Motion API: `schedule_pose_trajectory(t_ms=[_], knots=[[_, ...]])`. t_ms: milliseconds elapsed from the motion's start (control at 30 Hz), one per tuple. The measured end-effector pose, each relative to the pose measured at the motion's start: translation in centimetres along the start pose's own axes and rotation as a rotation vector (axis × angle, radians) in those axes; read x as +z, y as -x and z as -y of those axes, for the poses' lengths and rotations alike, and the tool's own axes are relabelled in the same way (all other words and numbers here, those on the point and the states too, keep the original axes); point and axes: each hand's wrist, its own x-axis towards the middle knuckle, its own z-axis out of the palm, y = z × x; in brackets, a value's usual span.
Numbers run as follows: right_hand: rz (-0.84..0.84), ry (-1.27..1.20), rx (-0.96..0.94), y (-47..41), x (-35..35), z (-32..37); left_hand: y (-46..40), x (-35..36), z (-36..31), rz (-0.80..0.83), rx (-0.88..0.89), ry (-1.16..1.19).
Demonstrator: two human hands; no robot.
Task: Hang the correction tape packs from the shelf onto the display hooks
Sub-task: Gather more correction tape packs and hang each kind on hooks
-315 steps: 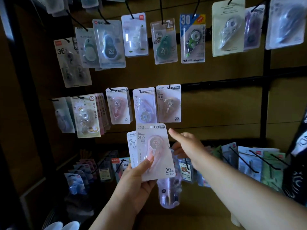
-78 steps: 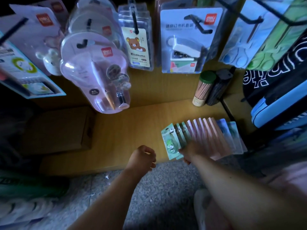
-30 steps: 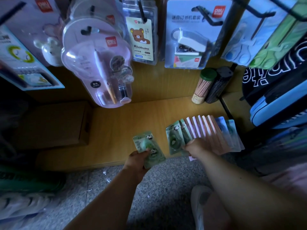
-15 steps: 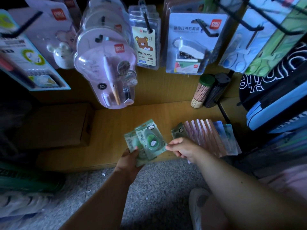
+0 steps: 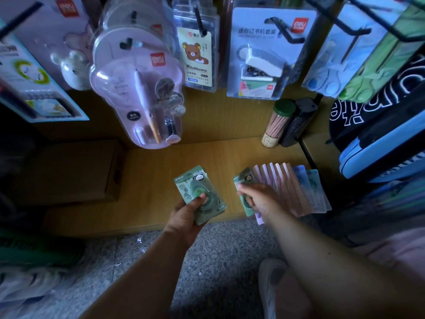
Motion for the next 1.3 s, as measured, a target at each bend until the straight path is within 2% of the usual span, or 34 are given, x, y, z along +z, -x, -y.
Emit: schedule_pose_trajectory(t_ms=[100, 200, 533, 767, 1033, 1200, 1300], knots=[[-0.408, -0.004, 0.066, -1.3, -2.0, -1.4, 0.0, -0.1, 0.2, -0.008, -0.019, -0.004], [-0.516, 0.201, 0.115, -2.0, -2.9, -3.0, -0.2, -0.2, 0.4, -0.014, -0.031, -0.023], [-0.357, 0.495, 0.135, -2.1, -2.7, -4.5, -0.2, -0.1, 0.8, -0.03, -0.037, -0.049], [-0.288, 0.55, 0.142, -2.7, -2.7, -4.5, -0.1, -0.4, 0.7, -0.063, -0.053, -0.075], [-0.306, 0.355, 0.09, -2.5, -1.9, -3.0, 0.2, -0.9, 0.1, -0.158, -0.05, -0.135], [-0.255, 0.023, 0.025, -1.9, -1.4, -0.3, 1.2, -1.2, -0.8, -0.203, -0.009, -0.182], [-0.166, -0.115, -0.035, -0.8, -0.8, 1.6, 2.2, -0.9, -1.6, -0.205, 0.017, -0.173]])
